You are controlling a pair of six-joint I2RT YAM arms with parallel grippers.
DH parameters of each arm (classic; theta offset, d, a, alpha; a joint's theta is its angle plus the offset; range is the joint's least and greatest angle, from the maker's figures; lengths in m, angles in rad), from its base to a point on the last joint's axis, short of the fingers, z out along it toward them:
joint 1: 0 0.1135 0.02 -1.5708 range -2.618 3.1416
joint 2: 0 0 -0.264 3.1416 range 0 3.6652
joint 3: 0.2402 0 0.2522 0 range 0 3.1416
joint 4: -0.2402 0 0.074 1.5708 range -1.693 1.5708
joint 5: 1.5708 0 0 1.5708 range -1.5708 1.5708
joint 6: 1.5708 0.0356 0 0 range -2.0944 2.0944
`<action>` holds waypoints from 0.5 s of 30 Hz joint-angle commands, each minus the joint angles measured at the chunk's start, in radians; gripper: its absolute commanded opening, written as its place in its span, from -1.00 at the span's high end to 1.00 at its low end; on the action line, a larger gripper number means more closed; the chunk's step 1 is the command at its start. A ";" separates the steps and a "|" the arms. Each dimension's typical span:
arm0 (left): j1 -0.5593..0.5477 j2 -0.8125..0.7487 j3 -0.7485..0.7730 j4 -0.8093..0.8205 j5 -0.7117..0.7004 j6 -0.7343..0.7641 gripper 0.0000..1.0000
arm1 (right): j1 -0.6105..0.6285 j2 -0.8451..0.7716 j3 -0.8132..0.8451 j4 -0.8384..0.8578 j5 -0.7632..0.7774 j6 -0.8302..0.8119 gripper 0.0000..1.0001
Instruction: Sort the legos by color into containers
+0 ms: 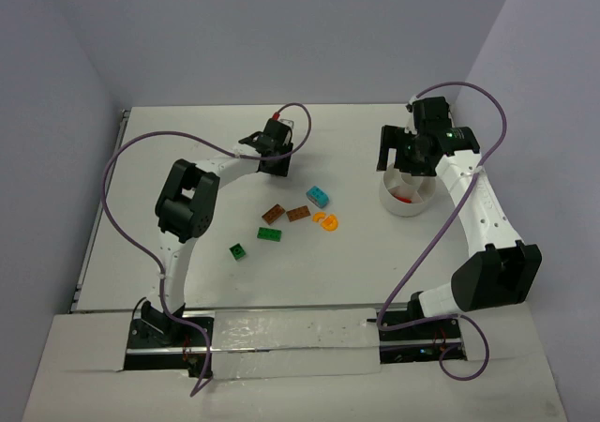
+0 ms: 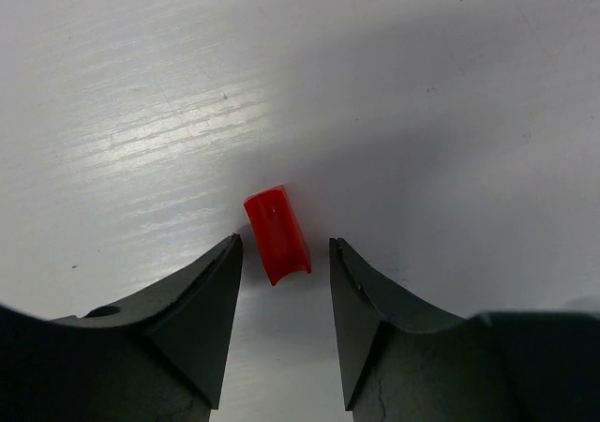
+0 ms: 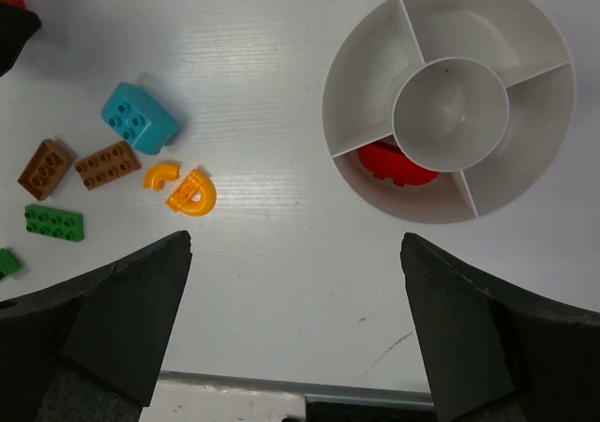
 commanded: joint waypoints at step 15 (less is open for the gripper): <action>0.028 -0.048 -0.048 -0.048 0.073 0.022 0.63 | -0.005 0.015 -0.009 0.057 -0.166 -0.036 -0.93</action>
